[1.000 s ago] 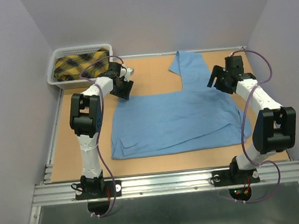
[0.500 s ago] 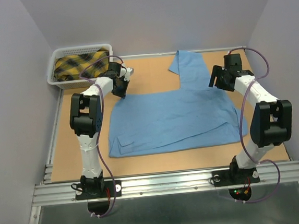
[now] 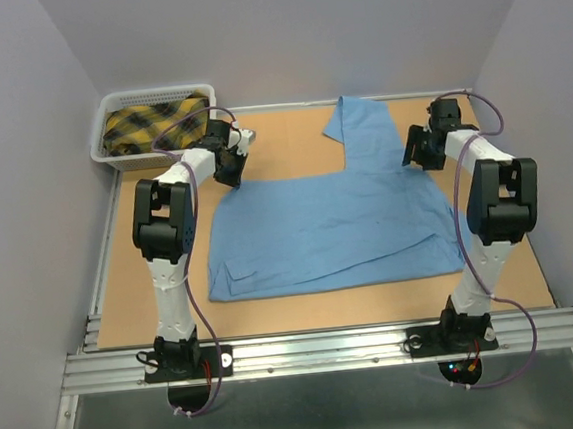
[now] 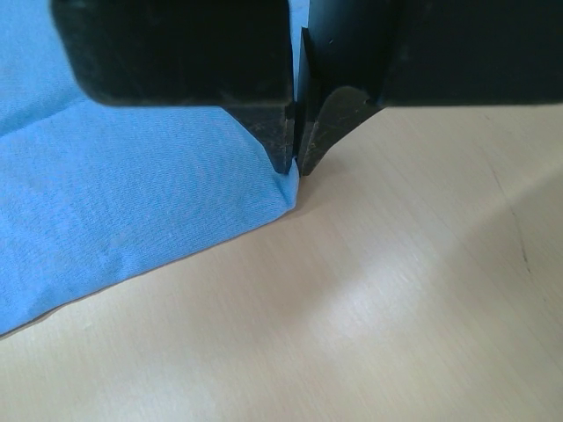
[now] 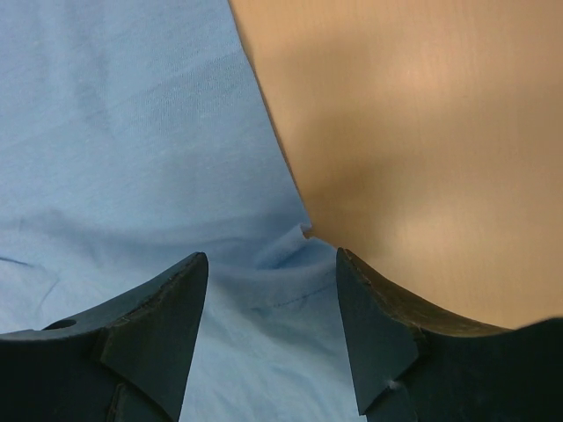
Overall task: Fold and stack the long sleeve shirts
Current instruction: Fold the shirt
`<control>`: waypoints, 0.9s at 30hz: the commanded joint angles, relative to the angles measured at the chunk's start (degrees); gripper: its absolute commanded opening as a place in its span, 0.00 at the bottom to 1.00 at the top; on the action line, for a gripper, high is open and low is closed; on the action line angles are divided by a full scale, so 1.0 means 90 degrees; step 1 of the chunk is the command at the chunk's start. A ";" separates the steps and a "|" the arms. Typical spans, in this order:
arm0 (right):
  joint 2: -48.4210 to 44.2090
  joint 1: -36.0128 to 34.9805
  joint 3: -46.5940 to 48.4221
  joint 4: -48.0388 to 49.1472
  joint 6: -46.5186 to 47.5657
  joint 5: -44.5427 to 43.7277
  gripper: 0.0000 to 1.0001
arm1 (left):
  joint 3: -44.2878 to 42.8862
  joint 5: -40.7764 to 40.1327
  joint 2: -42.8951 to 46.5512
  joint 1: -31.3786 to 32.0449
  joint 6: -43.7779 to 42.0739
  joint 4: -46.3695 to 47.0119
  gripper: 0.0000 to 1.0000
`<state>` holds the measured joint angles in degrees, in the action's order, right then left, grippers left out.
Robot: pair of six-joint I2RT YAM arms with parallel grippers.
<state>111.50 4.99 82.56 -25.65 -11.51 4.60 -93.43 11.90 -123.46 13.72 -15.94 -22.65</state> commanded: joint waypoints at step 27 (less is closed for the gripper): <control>0.1185 -0.0769 0.0534 0.1151 0.1474 -0.0871 0.65 | 0.0439 0.0035 0.0378 -0.0010 0.0160 0.0066 0.09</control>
<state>121.01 1.52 86.96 -17.08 -2.74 1.39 -91.02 12.12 -122.30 13.65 -15.33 -19.97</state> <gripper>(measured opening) 0.651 0.123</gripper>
